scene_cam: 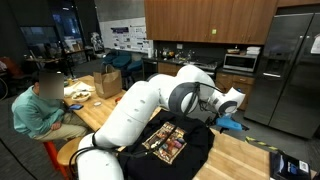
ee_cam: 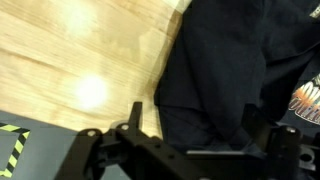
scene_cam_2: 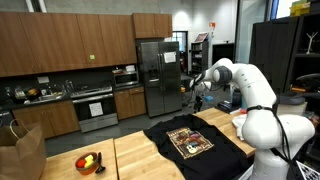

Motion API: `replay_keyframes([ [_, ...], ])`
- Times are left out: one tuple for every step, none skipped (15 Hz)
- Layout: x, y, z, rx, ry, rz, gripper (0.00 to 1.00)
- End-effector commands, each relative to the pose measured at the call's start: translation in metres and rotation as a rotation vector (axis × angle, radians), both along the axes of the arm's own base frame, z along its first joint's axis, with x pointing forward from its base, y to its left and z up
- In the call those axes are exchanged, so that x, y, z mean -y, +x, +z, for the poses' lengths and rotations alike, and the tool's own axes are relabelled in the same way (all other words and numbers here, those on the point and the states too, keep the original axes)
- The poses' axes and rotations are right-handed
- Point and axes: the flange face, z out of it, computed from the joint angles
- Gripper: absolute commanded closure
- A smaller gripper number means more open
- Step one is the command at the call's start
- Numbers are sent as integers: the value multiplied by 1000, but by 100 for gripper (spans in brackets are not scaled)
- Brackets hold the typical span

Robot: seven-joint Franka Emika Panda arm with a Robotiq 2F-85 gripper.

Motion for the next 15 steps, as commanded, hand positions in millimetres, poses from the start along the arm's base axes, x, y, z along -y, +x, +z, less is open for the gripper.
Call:
replay_keyframes([
  [1,10,-12,27,20,-25,0],
  [-2,12,-16,26,28,-27,0],
  [-4,13,-21,26,33,-28,0],
  [-7,15,-26,27,38,-27,0],
  [-10,18,-30,27,42,-25,0],
  [-11,19,-32,29,45,-27,0],
  [-12,20,-34,30,50,-26,0],
  [-13,22,-37,31,53,-26,0],
  [-14,22,-39,31,54,-26,0],
  [-14,24,-40,33,52,-24,0],
  [-14,25,-40,35,53,-25,0],
  [-14,25,-40,35,53,-26,0],
  [-15,27,-41,34,53,-25,0],
  [-15,27,-42,33,51,-23,13],
  [-16,26,-43,28,52,-24,26],
])
